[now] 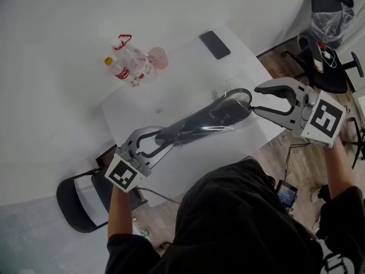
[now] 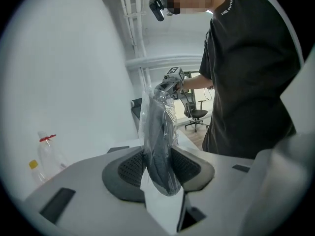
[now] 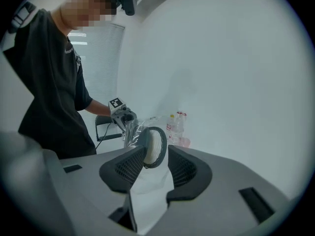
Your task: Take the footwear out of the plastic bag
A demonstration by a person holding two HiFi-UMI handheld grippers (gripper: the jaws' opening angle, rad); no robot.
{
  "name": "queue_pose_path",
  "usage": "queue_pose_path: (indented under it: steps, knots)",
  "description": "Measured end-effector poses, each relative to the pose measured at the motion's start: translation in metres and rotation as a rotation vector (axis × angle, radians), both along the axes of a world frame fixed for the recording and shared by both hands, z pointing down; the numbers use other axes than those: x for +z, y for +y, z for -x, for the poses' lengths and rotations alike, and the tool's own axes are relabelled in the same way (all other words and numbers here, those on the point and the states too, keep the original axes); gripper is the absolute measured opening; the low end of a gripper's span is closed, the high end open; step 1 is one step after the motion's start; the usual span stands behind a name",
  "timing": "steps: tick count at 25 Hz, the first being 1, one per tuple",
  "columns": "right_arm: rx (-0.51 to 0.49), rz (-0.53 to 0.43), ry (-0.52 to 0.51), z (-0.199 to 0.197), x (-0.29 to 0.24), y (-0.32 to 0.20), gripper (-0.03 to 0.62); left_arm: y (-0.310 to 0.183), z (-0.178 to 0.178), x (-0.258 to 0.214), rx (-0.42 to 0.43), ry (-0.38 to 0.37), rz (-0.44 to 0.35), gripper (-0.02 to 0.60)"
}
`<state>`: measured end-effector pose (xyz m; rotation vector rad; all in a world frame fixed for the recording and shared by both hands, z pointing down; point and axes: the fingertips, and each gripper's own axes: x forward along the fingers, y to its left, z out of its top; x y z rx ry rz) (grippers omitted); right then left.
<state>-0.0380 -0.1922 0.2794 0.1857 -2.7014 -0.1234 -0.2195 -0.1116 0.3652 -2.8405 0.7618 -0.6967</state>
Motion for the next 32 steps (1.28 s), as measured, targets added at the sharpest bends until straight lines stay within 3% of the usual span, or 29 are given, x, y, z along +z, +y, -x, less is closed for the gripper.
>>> queue_pose_path:
  steps: [8, 11, 19, 23, 27, 32]
  knots:
    - [-0.098, 0.020, -0.008, 0.006, -0.009, 0.004, 0.166, 0.000, 0.005, -0.004, -0.023, -0.019, -0.056, 0.169]
    - [-0.175, 0.070, -0.008, 0.009, -0.012, 0.012, 0.211, -0.001, 0.004, -0.006, -0.028, -0.026, -0.070, 0.169]
    - [-0.187, 0.065, 0.093, 0.021, 0.005, 0.010, 0.216, -0.003, 0.005, -0.005, -0.006, -0.044, -0.098, 0.169]
    - [-0.211, 0.071, 0.125, 0.024, 0.010, 0.014, 0.216, -0.003, 0.005, -0.003, -0.009, -0.060, -0.093, 0.167]
    - [-0.285, 0.138, 0.116, 0.023, 0.005, 0.021, 0.215, -0.005, 0.006, -0.003, -0.005, -0.057, -0.085, 0.166]
    - [-0.366, 0.175, 0.173, 0.022, 0.011, 0.033, 0.215, -0.006, 0.009, 0.001, 0.000, -0.072, -0.070, 0.164]
